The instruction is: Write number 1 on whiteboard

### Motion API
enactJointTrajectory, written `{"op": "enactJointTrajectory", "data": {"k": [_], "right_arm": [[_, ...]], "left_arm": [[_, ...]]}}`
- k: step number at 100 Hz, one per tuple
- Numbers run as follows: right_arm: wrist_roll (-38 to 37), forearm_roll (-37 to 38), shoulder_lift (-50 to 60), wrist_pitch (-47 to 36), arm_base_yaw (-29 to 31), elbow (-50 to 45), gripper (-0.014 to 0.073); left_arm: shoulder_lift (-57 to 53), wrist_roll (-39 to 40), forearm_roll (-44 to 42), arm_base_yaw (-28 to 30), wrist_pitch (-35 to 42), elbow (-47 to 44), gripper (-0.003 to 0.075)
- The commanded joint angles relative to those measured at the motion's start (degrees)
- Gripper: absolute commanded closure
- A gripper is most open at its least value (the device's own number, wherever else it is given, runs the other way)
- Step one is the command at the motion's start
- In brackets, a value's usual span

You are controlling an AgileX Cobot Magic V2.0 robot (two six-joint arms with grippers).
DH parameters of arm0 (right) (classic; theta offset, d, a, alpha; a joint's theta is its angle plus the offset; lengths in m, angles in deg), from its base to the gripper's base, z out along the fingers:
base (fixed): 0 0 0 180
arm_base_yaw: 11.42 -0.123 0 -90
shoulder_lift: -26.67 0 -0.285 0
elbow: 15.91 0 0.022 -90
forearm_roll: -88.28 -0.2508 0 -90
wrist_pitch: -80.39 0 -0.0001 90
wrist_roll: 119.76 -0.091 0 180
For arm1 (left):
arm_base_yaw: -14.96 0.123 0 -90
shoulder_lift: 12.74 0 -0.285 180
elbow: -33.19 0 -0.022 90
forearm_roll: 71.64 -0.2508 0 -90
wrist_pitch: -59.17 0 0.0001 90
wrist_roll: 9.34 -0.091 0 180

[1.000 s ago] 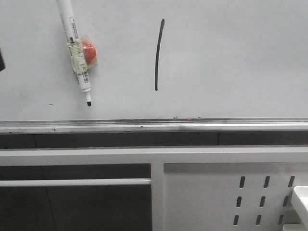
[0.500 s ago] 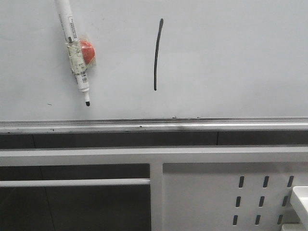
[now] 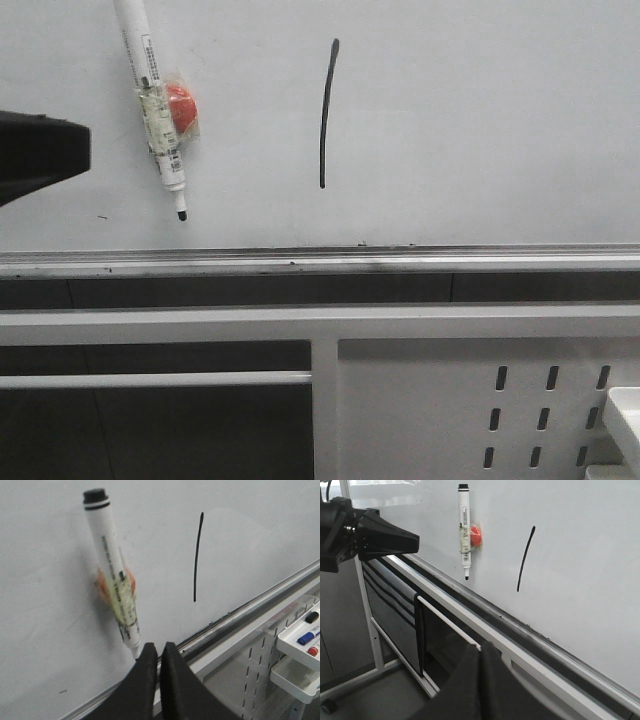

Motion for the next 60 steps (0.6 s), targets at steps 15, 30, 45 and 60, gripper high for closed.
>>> {"op": "enactJointTrajectory", "data": {"k": [15,30,45,60], "right_arm": [[-0.07,-0.69,-0.26,-3.54,0.31,1.53,0.0654],[-0.07,-0.69,-0.26,-3.54,0.31,1.53,0.0654],[-0.07,-0.69,-0.26,-3.06,0.31,1.53,0.0654],[-0.07,-0.69,-0.26,-3.08,0.31,1.53,0.0654]], "left_arm": [[-10.27,-6.53,-0.72,0.01,-18.25,9.04,0.074],[-21.11,-8.34,1.32,1.54,-32.17,11.54,0.074],[-33.1,-8.34,1.76,5.06,-43.84,11.54,0.074],[-46.51,-8.34,1.65,11.17,-48.46,11.54,0.074]]}}
